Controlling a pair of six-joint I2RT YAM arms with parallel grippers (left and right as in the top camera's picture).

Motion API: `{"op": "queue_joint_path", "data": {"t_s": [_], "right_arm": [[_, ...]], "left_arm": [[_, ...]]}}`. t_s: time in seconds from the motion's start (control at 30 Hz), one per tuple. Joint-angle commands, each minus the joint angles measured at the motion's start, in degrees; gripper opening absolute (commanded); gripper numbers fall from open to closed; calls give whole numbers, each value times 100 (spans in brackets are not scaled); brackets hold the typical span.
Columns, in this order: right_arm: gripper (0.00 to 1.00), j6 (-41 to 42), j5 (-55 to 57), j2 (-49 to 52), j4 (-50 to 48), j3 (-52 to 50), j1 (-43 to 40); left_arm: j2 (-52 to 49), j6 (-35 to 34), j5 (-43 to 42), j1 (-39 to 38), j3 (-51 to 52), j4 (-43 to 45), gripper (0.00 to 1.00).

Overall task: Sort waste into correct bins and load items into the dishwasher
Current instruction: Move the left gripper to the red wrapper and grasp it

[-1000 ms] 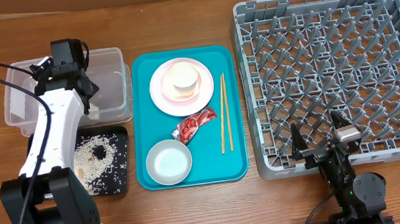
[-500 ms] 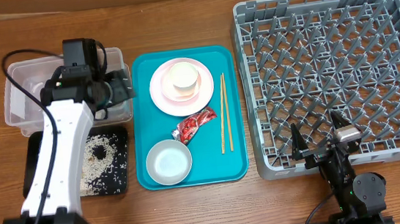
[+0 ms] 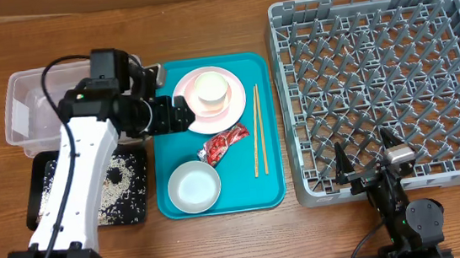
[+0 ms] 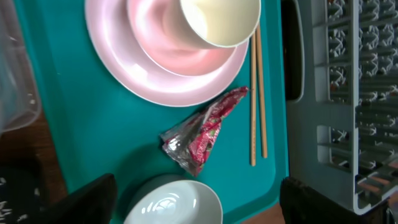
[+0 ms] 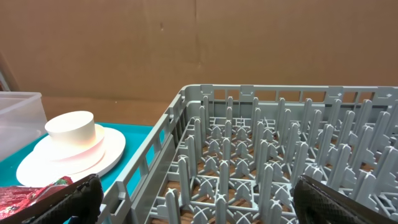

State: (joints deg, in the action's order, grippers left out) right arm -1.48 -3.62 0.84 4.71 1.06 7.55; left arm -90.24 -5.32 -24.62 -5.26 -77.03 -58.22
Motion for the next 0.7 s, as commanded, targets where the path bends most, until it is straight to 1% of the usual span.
{"op": "queue_joint_path", "data": {"t_s": [0.0, 0.3, 0.47, 0.6, 0.67], "right_arm": [[100, 15, -7, -68, -24, -61, 26], [100, 15, -7, -68, -24, -61, 26], [100, 15, -7, -68, -24, -61, 26], [100, 15, -7, -68, -24, -61, 26], [100, 15, -7, -68, -24, -61, 26]], "left_arm": [[-229, 195, -181, -264, -68, -28, 84], [-824, 195, -177, -901, -68, 201, 80], [-1180, 197, -149, -1054, -68, 304, 83], [-1449, 190, 127, -1086, -68, 343, 85], [-1565, 190, 127, -1086, -68, 352, 86]]}}
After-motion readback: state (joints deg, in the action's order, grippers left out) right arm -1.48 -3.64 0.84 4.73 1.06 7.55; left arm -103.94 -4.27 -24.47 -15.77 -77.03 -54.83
